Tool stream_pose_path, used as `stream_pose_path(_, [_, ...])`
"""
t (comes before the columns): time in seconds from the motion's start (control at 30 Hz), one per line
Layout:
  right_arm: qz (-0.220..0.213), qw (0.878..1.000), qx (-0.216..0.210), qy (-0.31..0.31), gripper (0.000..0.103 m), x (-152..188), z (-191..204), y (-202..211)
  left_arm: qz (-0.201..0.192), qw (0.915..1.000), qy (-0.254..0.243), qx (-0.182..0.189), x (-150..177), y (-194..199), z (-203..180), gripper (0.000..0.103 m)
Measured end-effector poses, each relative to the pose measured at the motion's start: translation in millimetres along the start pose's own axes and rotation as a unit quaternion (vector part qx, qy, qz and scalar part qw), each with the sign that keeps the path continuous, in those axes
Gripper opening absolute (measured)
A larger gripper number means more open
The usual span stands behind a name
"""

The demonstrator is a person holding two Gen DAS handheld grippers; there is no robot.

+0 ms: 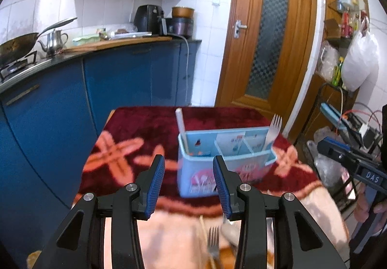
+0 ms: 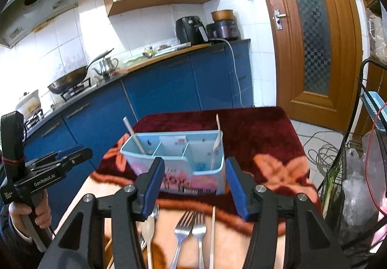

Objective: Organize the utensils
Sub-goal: 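Move both open tools back over the remaining utensils on the blanket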

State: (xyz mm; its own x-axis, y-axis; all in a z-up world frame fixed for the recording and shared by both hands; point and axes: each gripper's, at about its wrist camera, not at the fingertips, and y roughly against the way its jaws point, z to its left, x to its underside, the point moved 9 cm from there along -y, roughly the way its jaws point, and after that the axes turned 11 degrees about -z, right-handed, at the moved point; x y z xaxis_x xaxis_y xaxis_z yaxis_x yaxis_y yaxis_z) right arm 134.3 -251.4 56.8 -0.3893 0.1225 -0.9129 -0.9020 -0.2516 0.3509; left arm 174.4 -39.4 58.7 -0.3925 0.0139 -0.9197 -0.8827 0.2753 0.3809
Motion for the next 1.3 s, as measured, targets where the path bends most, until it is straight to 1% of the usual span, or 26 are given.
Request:
stream_pose_path(0.17, [0.038,0.999,0.003,0.012,0.059,21.6,5.1,5.0,0.032,0.9995,-0.004,-0.004,19.6,12.5,4.7,0.048])
stream_pose_path(0.3, [0.077,0.997,0.011,0.012,0.060,43.8,1.5,5.9,0.064,0.9979,-0.007,0.000,36.7,15.2,5.6,0.048])
stream_pose_path(0.47, [0.112,0.993,0.015,0.019,0.062,64.3,-1.1,7.6,0.117,0.9930,0.005,0.017,63.4,15.3,2.5,0.048])
stream_pose_path(0.57, [0.132,0.991,0.018,0.026,0.065,74.6,-1.8,7.1,0.136,0.9905,-0.001,0.014,75.7,14.1,1.2,0.048])
stream_pose_path(0.6, [0.139,0.990,0.017,0.028,0.066,78.0,-1.7,5.9,0.146,0.9893,-0.006,0.011,80.7,12.6,1.2,0.049])
stream_pose_path(0.67, [0.154,0.988,0.013,0.028,0.067,84.7,-2.7,2.7,0.167,0.9859,-0.014,0.006,91.3,9.4,1.0,0.055])
stream_pose_path(0.87, [0.202,0.979,0.023,0.018,0.067,106.0,-13.3,-7.6,0.220,0.9751,-0.018,0.016,117.9,-0.5,-2.9,0.055])
stream_pose_path(1.0, [0.226,0.974,0.019,0.013,0.068,116.1,-20.4,-14.2,0.244,0.9693,-0.023,0.014,129.7,-6.7,-2.1,0.055])
stream_pose_path(1.17, [0.244,0.969,0.026,0.018,0.068,124.0,-27.4,-21.3,0.271,0.9623,-0.025,0.009,142.4,-14.1,0.9,0.055])
stream_pose_path(1.3, [0.255,0.966,0.023,0.024,0.068,127.2,-27.5,-27.1,0.283,0.9588,-0.027,0.006,150.4,-19.3,4.6,0.055])
